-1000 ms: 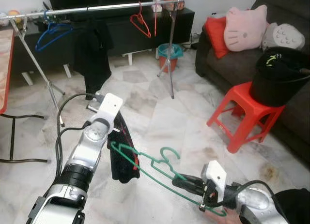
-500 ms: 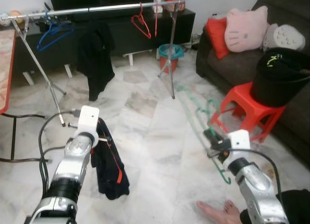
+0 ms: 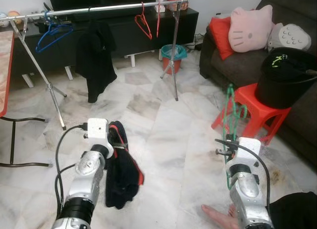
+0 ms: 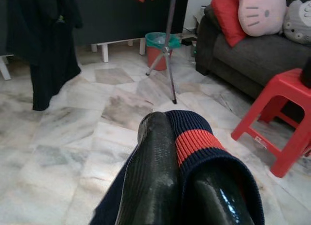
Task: Hang hanger
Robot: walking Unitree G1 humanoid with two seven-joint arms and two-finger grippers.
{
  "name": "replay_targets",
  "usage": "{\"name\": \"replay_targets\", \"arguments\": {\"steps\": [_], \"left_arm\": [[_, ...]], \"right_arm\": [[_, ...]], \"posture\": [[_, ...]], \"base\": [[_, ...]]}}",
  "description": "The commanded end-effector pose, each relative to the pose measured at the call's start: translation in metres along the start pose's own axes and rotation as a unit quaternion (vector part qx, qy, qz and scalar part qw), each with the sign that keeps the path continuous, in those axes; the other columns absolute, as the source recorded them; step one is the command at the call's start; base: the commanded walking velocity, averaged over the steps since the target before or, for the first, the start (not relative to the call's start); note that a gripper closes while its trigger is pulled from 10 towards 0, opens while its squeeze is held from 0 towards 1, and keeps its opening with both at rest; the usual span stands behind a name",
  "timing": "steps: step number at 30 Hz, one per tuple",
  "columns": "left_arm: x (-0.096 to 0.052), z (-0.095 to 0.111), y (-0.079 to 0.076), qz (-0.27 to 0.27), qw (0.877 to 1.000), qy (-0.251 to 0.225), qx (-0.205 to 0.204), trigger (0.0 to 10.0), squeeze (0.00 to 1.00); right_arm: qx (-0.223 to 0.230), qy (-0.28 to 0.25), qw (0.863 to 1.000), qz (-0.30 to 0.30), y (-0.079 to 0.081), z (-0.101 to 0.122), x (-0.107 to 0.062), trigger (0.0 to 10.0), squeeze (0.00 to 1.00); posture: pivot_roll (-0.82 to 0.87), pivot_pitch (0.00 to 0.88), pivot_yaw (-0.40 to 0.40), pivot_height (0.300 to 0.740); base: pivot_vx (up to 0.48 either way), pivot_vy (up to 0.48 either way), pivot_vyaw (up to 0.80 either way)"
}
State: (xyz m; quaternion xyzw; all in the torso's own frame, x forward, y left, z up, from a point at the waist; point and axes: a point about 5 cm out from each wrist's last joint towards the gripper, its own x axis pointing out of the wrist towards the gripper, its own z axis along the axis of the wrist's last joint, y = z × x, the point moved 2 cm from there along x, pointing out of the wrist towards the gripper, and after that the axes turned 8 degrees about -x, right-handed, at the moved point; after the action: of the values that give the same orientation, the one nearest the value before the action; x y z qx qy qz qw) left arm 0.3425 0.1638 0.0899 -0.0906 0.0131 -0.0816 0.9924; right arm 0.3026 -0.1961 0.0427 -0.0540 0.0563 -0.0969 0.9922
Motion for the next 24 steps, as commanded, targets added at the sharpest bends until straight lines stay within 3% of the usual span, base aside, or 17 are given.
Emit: {"name": "replay_targets", "arguments": {"steps": [1, 8, 21, 24], "left_arm": [[0.001, 0.008, -0.004, -0.012, 1.000, -0.022, 0.007, 10.0, 0.00], [0.000, 0.001, -0.007, -0.010, 1.000, -0.023, -0.008, 10.0, 0.00], [0.000, -0.001, -0.008, -0.013, 1.000, -0.021, -0.001, 10.0, 0.00], [0.000, 0.000, -0.008, -0.013, 1.000, -0.021, 0.000, 10.0, 0.00]], "right_arm": [[-0.005, -0.001, 1.000, -0.002, 0.003, -0.002, 0.000, 10.0, 0.00], [-0.007, -0.016, 1.000, -0.008, 0.006, 0.003, 0.003, 10.0, 0.00], [-0.028, -0.025, 0.999, 0.011, 0.014, 0.001, 0.001, 10.0, 0.00], [-0.030, -0.026, 0.999, 0.011, 0.014, 0.001, 0.002, 10.0, 0.00]], "posture": [[-0.15, 0.000, -0.012, 0.740], [-0.15, 0.000, -0.022, 0.740], [-0.15, 0.000, -0.015, 0.740], [-0.15, 0.000, -0.014, 0.740]], "base": [[0.000, 0.000, 0.00], [0.000, 0.000, 0.00], [0.000, 0.000, 0.00], [0.000, 0.000, 0.62]]}}
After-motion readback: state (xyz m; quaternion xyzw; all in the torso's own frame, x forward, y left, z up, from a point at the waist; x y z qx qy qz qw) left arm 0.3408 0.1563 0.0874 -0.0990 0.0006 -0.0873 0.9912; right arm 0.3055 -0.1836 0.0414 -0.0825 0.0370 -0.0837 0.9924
